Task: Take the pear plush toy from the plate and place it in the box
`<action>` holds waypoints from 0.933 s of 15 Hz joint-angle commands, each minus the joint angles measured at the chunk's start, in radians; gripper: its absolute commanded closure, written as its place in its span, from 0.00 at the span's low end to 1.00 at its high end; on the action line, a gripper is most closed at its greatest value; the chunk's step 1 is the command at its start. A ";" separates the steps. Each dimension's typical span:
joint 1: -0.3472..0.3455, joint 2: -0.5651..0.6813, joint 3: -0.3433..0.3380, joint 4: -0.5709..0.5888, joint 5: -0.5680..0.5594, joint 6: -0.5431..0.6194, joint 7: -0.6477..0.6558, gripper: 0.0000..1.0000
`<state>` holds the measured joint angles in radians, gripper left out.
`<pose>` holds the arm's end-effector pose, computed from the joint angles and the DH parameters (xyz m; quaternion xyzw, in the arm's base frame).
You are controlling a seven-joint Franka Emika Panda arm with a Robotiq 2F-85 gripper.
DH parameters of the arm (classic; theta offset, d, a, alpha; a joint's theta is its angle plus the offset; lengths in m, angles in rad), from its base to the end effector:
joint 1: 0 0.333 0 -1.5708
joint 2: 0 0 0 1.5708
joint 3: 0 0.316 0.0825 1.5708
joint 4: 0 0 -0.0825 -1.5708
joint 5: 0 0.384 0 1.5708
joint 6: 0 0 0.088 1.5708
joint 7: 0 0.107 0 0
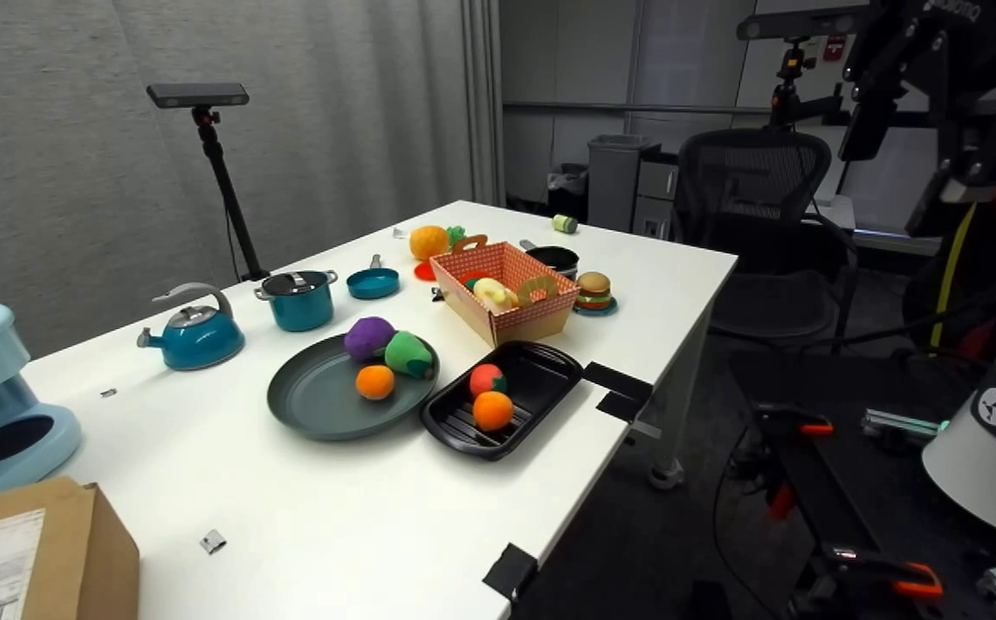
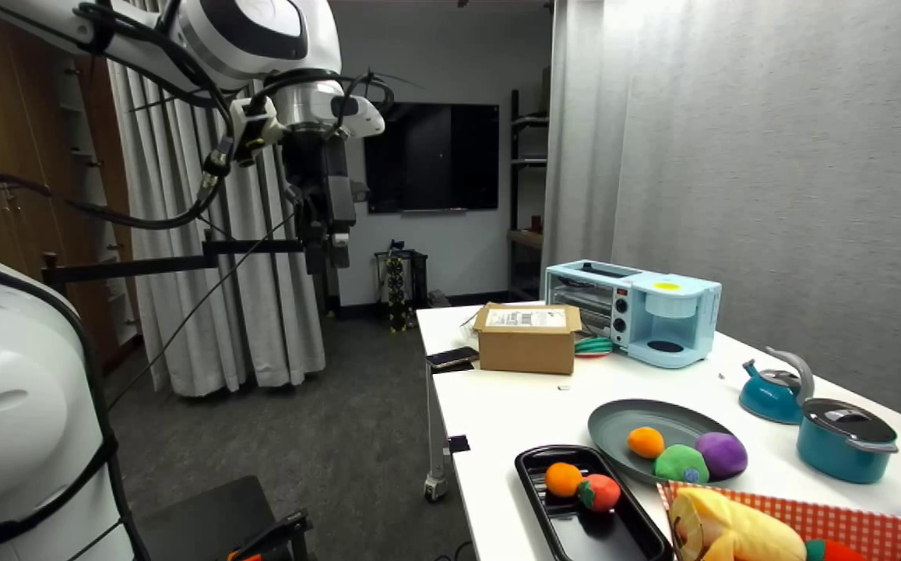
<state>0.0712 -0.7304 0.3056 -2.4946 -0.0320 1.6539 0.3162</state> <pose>0.2991 0.1265 0.5041 0.9909 -0.0114 -0.0282 0.1312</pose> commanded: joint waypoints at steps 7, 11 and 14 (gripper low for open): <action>0.009 0.007 -0.004 0.007 -0.011 -0.016 0.035 0.00; -0.003 0.015 0.010 0.014 -0.017 -0.045 0.098 0.00; -0.086 0.228 0.025 0.176 -0.105 0.008 0.133 0.00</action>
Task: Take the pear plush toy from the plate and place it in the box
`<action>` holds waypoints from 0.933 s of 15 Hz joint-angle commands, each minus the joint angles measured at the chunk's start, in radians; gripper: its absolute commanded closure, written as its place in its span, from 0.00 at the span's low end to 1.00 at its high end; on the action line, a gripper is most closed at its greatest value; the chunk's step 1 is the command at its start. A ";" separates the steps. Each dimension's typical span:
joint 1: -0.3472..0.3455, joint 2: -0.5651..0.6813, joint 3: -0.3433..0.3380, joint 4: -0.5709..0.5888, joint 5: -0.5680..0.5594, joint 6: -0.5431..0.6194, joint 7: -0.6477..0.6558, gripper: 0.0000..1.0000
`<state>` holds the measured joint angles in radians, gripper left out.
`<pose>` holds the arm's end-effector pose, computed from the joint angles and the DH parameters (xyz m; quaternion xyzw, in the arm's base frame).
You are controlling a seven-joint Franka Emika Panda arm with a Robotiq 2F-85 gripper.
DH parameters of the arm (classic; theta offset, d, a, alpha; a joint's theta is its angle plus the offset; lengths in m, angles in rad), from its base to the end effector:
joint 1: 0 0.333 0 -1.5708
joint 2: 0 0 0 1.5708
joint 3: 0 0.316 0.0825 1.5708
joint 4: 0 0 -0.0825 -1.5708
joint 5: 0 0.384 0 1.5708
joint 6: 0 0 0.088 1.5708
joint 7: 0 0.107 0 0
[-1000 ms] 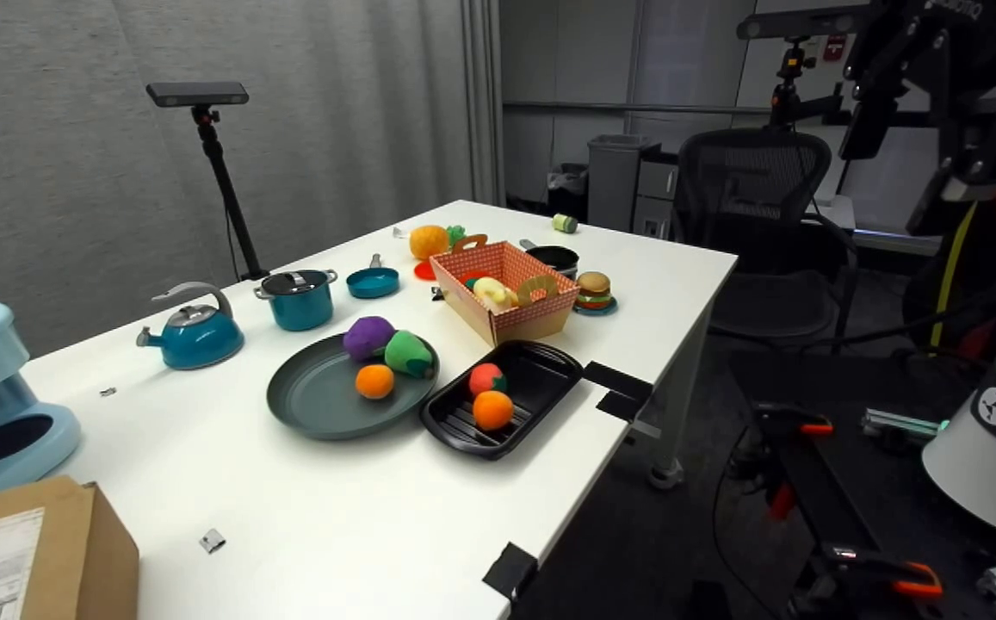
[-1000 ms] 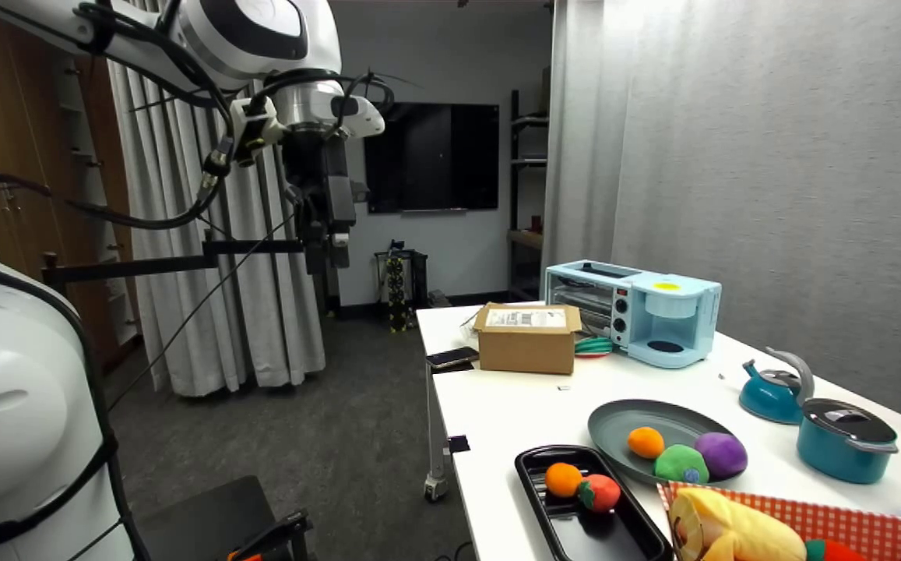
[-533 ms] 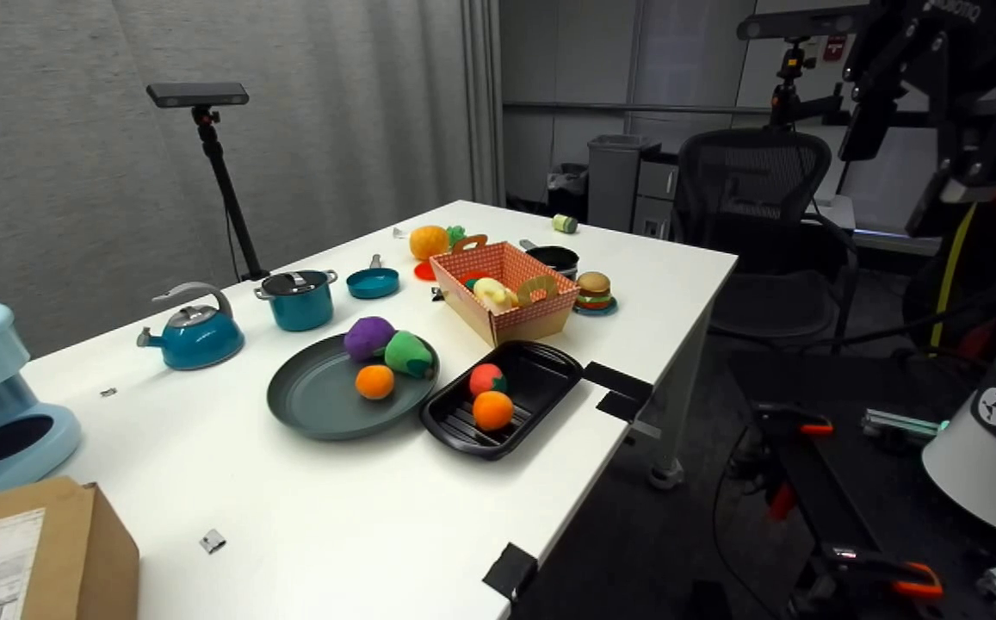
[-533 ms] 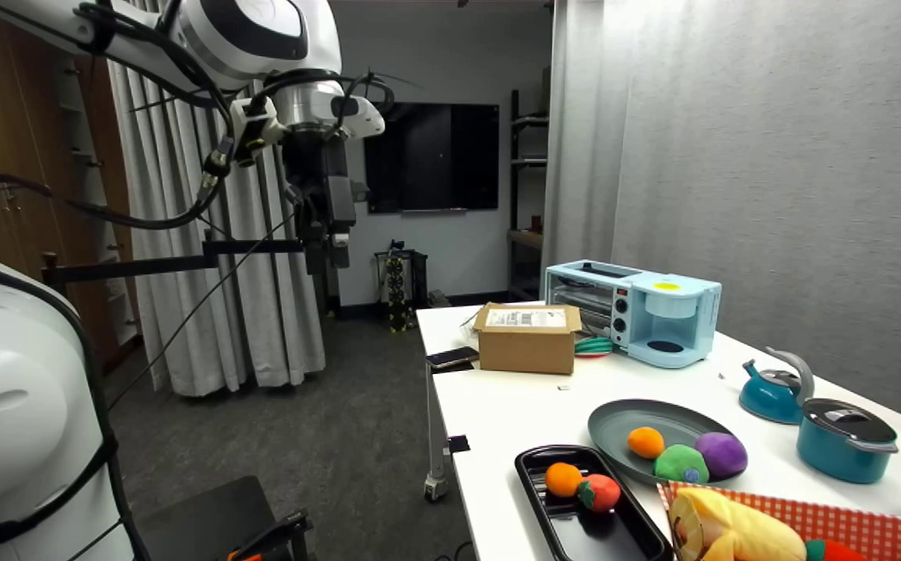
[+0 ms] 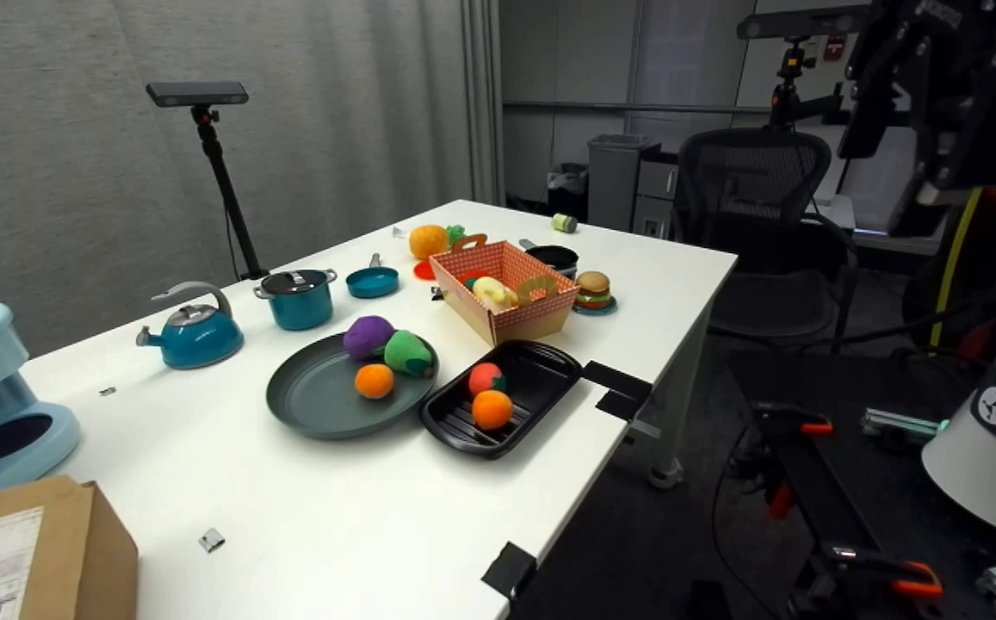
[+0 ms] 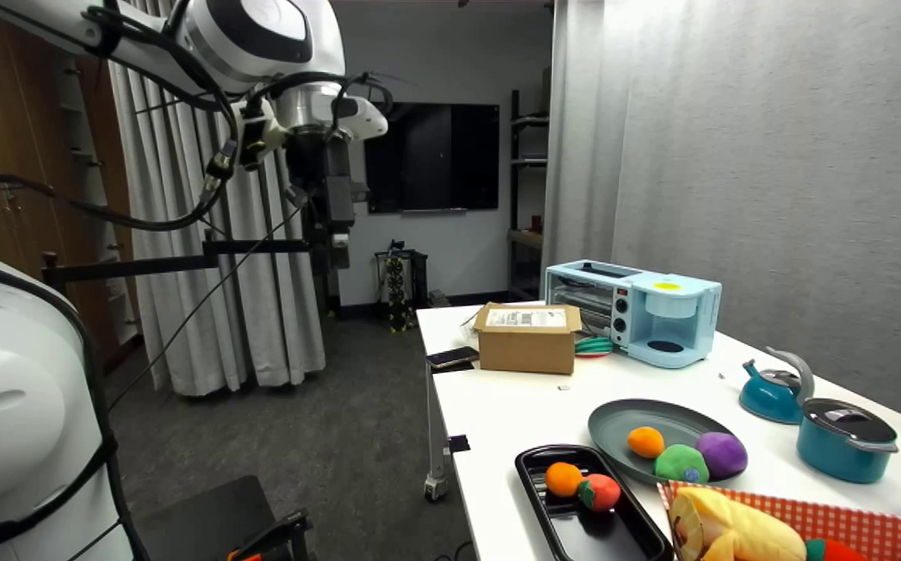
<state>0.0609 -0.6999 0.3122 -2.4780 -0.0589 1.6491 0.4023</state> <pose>0.3067 0.1253 0.5021 0.9874 -0.0522 -0.0277 0.1466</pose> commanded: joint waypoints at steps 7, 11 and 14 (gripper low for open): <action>-0.133 0.588 0.017 0.492 -0.249 0.000 0.163 0.00; -0.075 0.772 -0.055 0.633 -0.262 0.016 0.254 0.00; -0.028 0.879 -0.115 0.703 -0.235 0.027 0.306 0.00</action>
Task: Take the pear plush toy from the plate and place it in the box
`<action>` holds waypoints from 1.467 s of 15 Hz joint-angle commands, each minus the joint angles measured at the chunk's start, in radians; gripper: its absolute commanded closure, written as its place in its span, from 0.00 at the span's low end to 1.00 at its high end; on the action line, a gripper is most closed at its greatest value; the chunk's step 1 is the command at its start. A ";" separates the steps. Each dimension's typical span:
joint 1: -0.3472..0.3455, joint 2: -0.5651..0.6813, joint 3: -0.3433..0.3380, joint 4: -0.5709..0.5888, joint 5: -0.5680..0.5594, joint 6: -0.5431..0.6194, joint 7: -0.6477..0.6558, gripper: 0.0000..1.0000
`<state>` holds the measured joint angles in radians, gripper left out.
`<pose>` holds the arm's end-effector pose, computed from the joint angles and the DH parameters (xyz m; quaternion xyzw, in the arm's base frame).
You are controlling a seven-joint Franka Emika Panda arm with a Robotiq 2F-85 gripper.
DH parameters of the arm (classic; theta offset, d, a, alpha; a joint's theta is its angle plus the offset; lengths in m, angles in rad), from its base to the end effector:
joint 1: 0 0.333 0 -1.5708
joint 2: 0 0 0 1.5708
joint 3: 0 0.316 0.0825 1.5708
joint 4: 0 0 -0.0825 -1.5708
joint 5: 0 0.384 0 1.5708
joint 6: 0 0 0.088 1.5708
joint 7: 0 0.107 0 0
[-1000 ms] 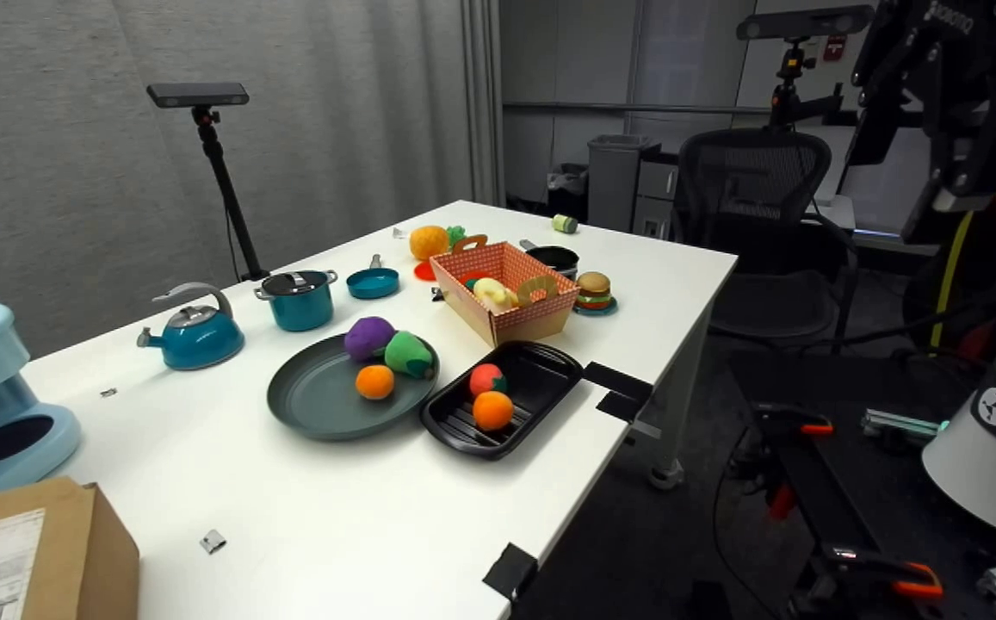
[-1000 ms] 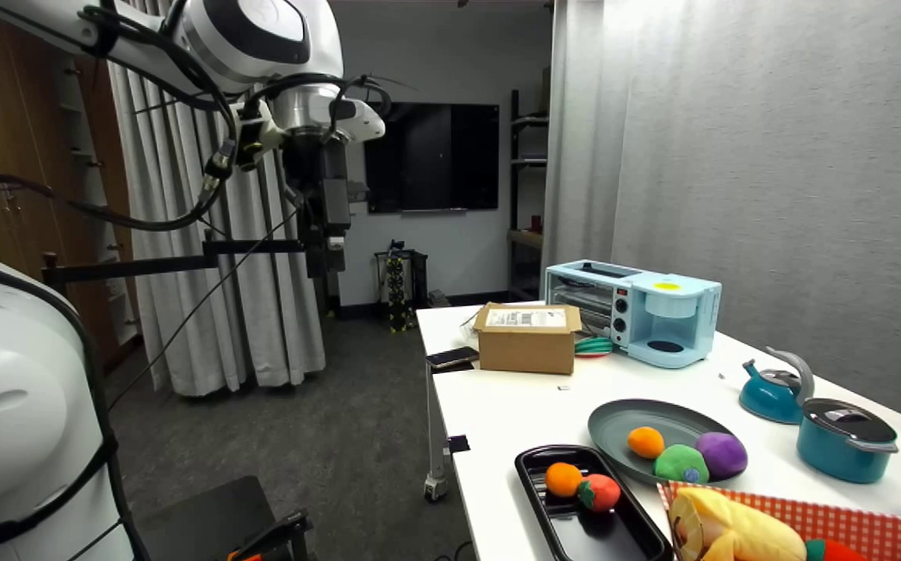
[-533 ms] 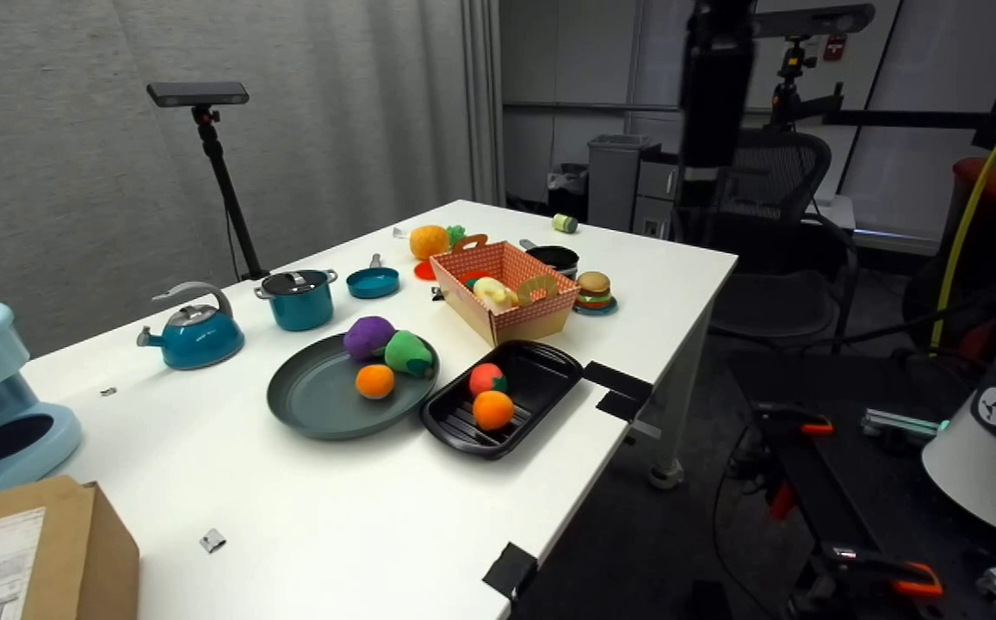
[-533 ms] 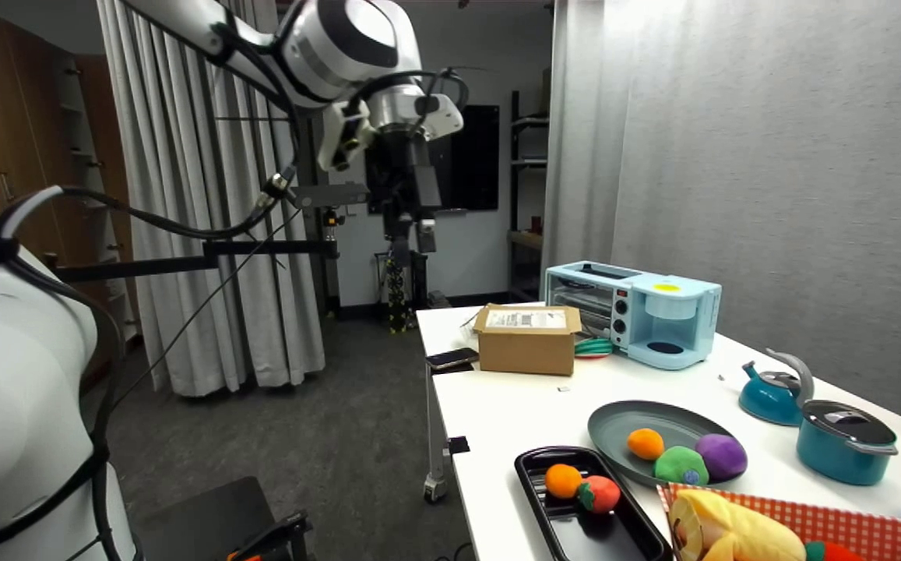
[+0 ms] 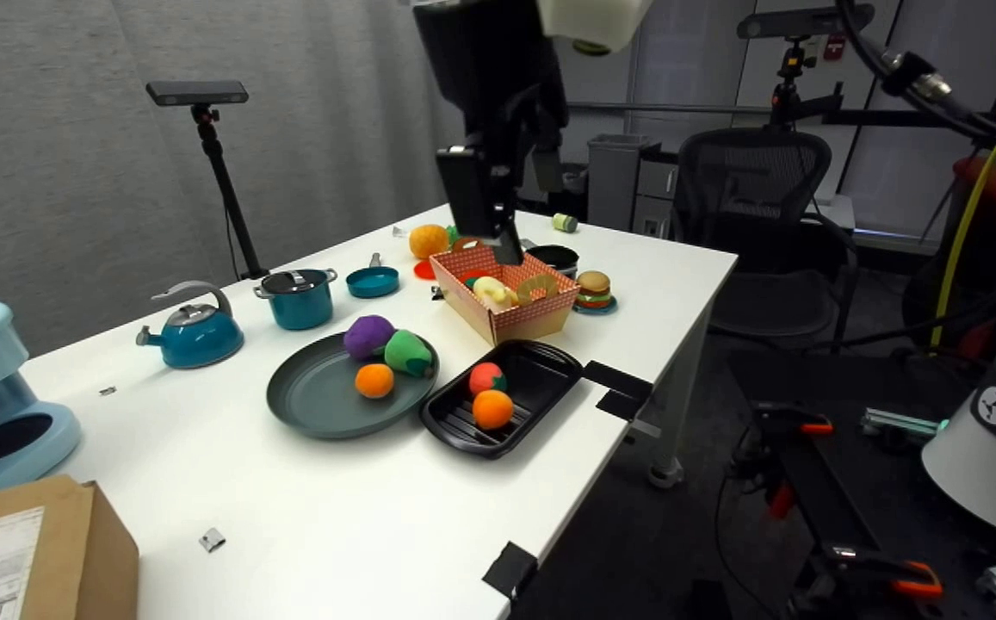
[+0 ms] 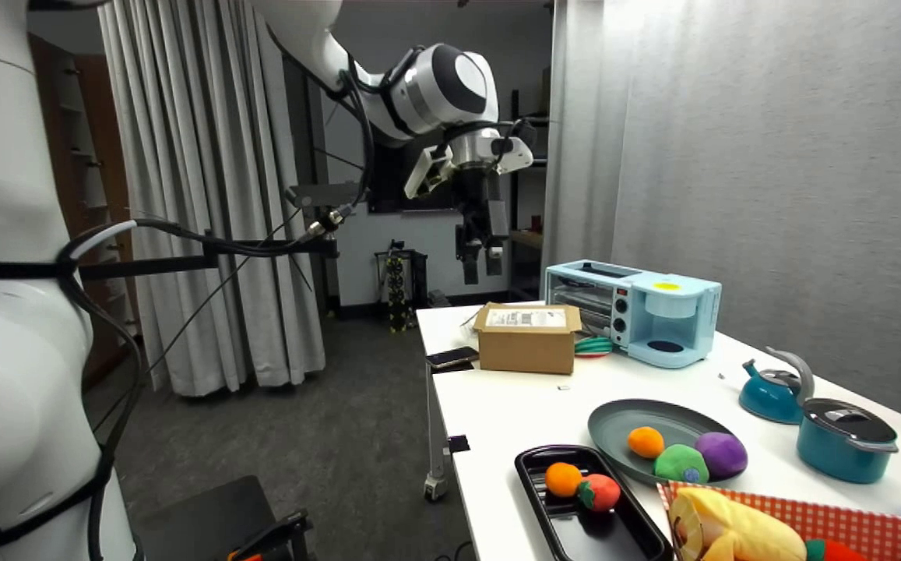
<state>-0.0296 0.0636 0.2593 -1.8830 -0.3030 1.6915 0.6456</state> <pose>0.5420 0.0950 0.4579 0.9684 -0.1658 -0.0541 0.1780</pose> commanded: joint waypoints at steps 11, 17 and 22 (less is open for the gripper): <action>0.136 0.402 -0.245 0.332 0.037 0.089 0.179 0.00; 0.121 0.468 -0.301 0.403 0.080 0.098 0.231 0.00; 0.125 0.468 -0.323 0.389 0.109 0.095 0.217 0.00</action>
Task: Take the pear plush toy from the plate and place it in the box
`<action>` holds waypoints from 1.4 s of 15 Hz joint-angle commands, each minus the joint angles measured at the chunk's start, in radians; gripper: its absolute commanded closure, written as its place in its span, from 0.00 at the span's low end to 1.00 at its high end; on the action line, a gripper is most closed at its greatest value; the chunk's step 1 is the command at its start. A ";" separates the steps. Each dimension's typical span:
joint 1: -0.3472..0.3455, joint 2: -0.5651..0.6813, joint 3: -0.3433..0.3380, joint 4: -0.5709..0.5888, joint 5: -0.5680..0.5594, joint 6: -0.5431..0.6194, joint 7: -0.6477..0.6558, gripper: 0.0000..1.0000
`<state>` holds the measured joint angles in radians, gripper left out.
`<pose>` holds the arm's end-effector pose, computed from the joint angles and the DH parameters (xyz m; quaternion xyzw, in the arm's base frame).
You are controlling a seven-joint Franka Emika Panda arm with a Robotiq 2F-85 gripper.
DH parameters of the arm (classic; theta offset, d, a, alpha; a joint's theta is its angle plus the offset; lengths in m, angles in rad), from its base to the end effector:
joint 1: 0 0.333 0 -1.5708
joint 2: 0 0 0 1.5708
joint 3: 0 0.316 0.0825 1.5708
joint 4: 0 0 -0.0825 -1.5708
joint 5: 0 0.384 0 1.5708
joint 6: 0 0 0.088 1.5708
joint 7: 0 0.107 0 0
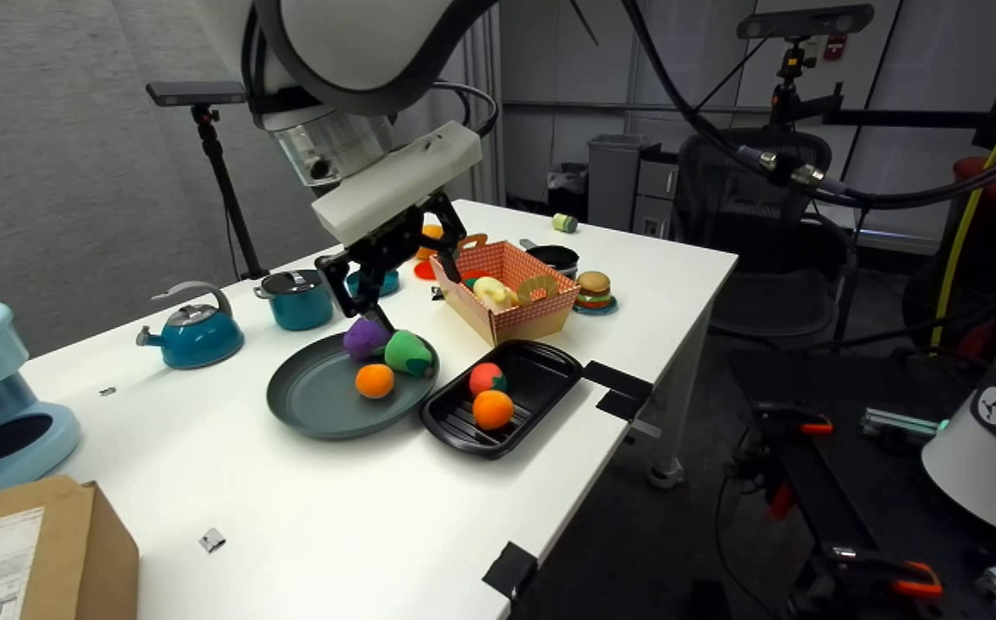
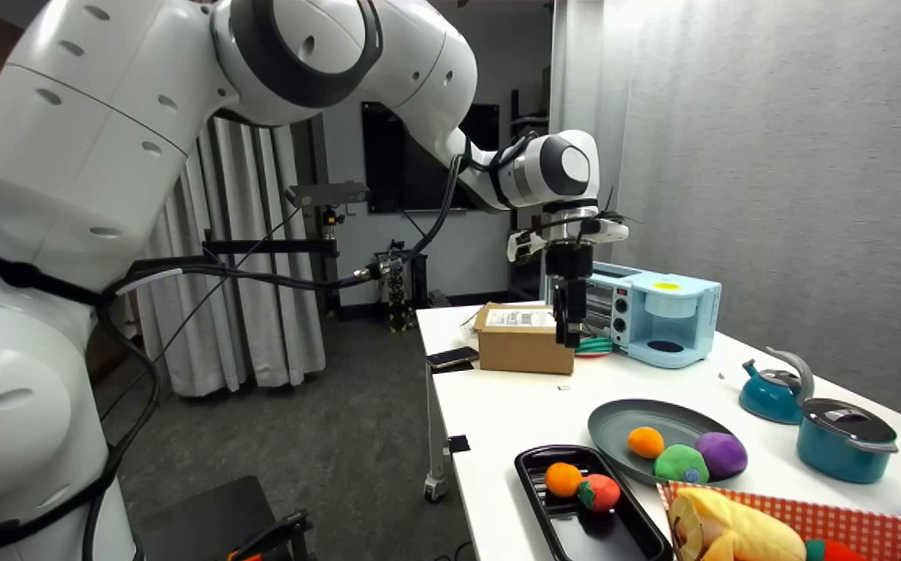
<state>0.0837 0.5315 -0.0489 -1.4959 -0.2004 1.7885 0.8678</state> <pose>0.6734 0.0113 0.3459 0.9164 -0.3672 -0.0598 0.1479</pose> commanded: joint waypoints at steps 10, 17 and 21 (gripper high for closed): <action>0.021 0.095 -0.044 0.046 -0.020 -0.012 0.039 0.00; -0.004 0.270 -0.110 0.170 -0.013 -0.027 0.064 0.00; -0.017 0.359 -0.139 0.275 -0.009 -0.035 0.056 0.00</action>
<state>0.0790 0.8065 -0.1744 -1.3497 -0.2072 1.7876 0.9127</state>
